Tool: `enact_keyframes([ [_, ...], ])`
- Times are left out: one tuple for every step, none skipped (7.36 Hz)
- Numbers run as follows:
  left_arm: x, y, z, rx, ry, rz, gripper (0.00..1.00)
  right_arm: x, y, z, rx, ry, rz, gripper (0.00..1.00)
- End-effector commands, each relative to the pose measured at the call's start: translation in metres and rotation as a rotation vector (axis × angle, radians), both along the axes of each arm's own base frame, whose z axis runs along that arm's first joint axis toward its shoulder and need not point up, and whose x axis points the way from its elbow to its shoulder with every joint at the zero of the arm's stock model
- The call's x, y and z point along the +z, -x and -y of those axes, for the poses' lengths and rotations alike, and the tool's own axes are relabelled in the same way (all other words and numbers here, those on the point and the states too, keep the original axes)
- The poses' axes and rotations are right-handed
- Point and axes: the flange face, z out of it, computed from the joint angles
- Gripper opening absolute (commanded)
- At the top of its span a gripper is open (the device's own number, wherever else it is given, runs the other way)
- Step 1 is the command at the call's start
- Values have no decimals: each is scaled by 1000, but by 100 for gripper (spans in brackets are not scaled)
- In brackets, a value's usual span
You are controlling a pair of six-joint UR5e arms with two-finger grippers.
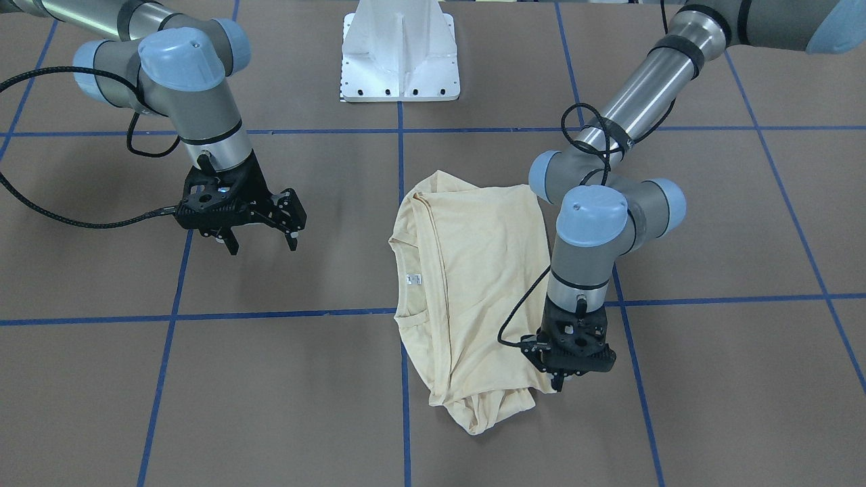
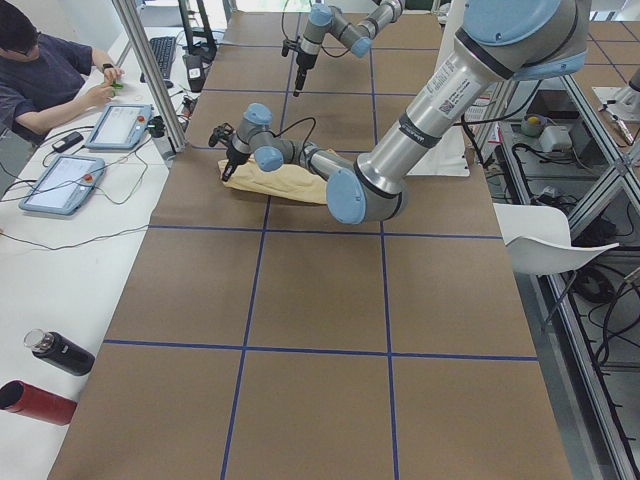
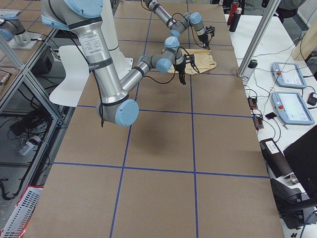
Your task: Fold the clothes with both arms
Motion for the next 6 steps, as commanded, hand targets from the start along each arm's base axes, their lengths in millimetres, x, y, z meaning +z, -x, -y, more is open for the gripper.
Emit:
enact_keyframes([
  [32,13,-2,-6,-27,-26,99,-4,13,-8,5,6,6,100],
  [57,33,-8,15,-111,-41,100,-17,25,-13,24,13,27,100],
  [78,54,-17,48,-145,-23,100,-34,40,-15,53,47,55,100],
  [83,65,-32,55,-152,-36,100,-56,71,-12,108,90,88,99],
  [84,70,-36,59,-153,-40,100,-75,107,-8,157,113,96,99],
  [82,70,-37,61,-155,-45,100,-84,144,-11,187,157,91,98],
])
